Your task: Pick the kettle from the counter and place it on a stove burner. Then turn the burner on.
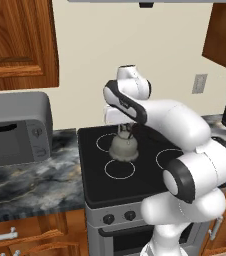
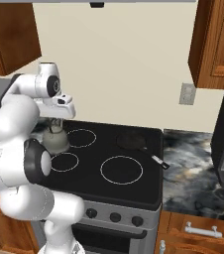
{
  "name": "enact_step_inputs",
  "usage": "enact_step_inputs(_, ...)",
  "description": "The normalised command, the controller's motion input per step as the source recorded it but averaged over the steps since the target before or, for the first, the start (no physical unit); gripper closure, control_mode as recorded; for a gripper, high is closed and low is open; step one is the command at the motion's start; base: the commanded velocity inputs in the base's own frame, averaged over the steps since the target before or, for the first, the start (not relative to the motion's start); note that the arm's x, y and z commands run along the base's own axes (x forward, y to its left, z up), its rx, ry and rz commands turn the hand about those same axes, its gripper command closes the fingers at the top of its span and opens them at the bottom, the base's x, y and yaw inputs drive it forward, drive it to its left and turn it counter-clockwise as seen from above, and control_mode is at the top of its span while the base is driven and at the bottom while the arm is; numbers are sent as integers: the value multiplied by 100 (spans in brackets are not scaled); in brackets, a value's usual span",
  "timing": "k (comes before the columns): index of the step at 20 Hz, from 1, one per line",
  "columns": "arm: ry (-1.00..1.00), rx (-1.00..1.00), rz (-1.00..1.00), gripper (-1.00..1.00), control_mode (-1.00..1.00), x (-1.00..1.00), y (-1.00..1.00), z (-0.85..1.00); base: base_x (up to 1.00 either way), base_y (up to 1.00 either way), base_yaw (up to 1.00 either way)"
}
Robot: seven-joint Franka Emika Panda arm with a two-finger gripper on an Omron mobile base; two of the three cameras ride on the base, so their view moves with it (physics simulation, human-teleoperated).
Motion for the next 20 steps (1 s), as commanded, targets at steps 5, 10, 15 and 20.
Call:
enact_step_inputs(5,0,0,0,100,-100,13,14,-43,0,0,0)
enact_step_inputs(10,0,0,0,100,-100,16,7,-45,0,0,0)
enact_step_inputs(15,0,-5,0,100,-100,22,0,-30,0,0,0)
enact_step_inputs(20,0,-3,0,100,-100,23,0,-26,0,0,0)
